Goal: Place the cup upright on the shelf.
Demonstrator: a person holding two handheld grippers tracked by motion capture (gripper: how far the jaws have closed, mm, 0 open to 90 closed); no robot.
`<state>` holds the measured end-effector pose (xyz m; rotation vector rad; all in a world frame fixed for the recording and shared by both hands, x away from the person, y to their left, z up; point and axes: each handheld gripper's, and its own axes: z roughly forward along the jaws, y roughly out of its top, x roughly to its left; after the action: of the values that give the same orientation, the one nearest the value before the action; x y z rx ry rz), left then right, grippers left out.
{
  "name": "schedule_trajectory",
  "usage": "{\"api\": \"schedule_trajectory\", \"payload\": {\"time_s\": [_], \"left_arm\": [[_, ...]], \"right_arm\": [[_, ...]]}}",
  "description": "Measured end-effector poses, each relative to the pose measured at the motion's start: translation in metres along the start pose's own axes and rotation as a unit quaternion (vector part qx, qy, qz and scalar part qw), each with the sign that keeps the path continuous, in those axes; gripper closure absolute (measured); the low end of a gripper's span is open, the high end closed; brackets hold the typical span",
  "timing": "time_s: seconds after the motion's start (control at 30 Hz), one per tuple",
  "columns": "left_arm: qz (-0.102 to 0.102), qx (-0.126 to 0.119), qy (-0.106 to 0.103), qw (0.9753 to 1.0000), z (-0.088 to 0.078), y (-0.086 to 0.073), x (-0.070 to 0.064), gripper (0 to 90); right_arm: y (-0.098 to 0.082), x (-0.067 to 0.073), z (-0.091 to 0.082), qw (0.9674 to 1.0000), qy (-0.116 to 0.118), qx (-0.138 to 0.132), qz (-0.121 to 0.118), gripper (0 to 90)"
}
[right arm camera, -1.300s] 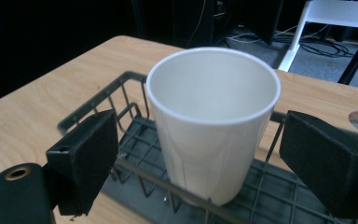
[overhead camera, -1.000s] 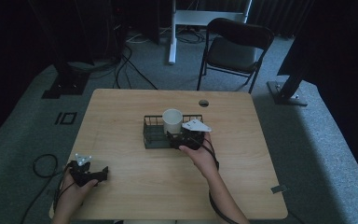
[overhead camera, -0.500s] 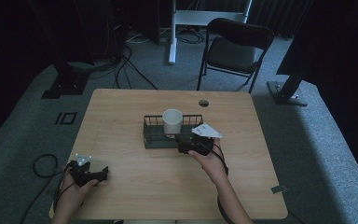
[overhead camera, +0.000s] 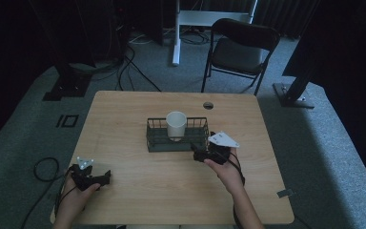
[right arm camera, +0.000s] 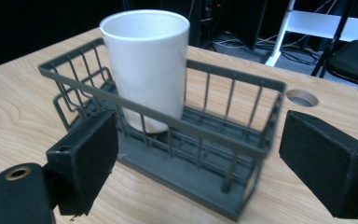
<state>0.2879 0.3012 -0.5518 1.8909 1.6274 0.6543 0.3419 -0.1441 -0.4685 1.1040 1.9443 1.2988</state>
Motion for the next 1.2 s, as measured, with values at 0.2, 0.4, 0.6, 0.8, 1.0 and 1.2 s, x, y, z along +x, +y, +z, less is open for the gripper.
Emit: {"api": "schedule_trajectory", "payload": {"time_s": [0.2, 0.4, 0.6, 0.8, 1.0, 1.2], "left_arm": [[0.000, 0.000, 0.000, 1.0000, 0.000, 0.000, 0.000, 0.4], [0.001, 0.000, 0.000, 1.0000, 0.000, 0.000, 0.000, 0.3], [0.000, 0.000, 0.000, 1.0000, 0.000, 0.000, 0.000, 0.4], [0.000, 0.000, 0.000, 1.0000, 0.000, 0.000, 0.000, 0.3], [0.000, 0.000, 0.000, 1.0000, 0.000, 0.000, 0.000, 0.3], [0.000, 0.000, 0.000, 1.0000, 0.000, 0.000, 0.000, 0.4]], "right_arm": [[-0.009, -0.010, -0.010, 1.0000, -0.007, 0.000, -0.001, 11.4], [-0.019, -0.018, -0.015, 0.9999, -0.010, 0.008, 0.004, 11.4], [-0.030, -0.028, -0.020, 0.9997, -0.017, 0.016, 0.010, 11.4], [-0.041, -0.040, -0.024, 0.9992, -0.028, 0.025, 0.014, 11.4], [-0.052, -0.050, -0.029, 0.9985, -0.036, 0.036, 0.020, 11.4], [-0.062, -0.059, -0.034, 0.9976, -0.048, 0.046, 0.019, 11.4]]}}
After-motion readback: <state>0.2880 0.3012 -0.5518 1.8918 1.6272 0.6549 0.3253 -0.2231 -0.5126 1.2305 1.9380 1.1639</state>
